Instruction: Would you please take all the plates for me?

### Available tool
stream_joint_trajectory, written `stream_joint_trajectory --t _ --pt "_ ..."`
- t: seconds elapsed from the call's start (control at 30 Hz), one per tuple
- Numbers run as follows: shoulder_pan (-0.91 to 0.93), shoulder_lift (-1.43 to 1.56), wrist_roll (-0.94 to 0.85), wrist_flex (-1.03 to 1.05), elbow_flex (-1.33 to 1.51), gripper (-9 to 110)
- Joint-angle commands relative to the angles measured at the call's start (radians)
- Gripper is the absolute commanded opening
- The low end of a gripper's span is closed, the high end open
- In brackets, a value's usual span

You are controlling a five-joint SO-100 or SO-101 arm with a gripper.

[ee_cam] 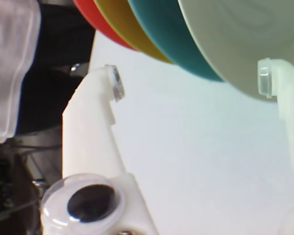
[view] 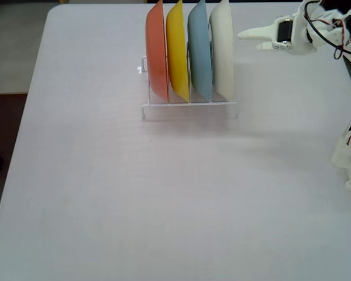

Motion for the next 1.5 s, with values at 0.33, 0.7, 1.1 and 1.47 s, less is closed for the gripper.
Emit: stream_joint_trajectory --t 0.33,0.7,1.1,1.47 --pt "0.020 -0.304 -0.058 0.008 -0.322 34" --pt "0.032 -0.402 -0.018 -0.003 -0.367 16" --pt "0.003 -0.380 0.021 0.055 -0.497 0" --pt "-0.071 -0.103 0.212 0.100 -0.634 -1"
